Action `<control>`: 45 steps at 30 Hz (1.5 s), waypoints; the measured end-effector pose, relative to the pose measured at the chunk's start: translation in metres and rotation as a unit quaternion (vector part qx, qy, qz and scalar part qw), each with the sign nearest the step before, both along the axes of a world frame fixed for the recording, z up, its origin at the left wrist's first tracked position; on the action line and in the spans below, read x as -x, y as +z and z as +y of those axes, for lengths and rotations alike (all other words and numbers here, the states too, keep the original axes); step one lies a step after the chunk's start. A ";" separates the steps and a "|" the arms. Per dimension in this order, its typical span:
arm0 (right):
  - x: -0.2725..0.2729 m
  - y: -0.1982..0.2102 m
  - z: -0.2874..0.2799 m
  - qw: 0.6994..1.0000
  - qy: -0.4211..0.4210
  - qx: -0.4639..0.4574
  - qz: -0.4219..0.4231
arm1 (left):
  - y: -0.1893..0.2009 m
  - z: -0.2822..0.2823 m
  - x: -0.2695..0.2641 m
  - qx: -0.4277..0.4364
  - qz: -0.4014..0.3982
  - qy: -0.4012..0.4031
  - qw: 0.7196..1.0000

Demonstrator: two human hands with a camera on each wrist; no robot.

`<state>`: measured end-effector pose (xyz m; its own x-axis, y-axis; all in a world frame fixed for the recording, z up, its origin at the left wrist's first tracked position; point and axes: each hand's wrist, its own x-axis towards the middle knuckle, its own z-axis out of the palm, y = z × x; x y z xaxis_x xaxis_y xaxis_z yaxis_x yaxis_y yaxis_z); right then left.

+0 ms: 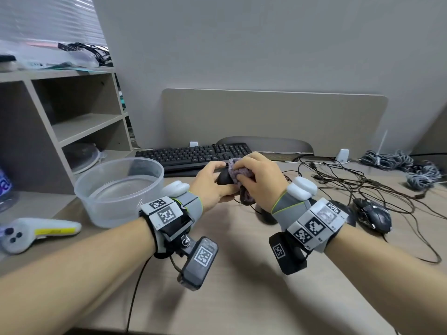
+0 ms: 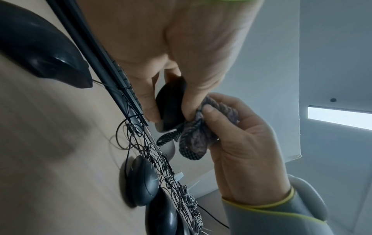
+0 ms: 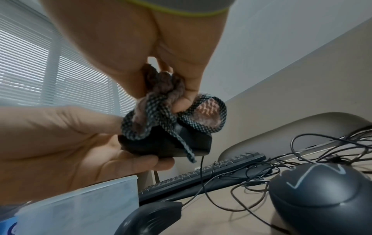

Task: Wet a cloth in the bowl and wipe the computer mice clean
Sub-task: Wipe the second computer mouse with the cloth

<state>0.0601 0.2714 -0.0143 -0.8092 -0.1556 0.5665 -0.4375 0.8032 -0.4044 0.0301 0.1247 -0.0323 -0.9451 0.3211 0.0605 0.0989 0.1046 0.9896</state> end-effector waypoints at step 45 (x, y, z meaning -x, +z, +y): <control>0.004 -0.005 -0.012 0.999 0.040 -0.035 -0.010 | -0.008 -0.005 0.016 0.242 0.181 0.042 0.953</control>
<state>0.0562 0.2591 -0.0192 -0.8035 -0.2590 0.5360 -0.4938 0.7928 -0.3572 0.0145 0.1192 -0.0401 -0.9145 0.3173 0.2511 0.3946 0.5618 0.7271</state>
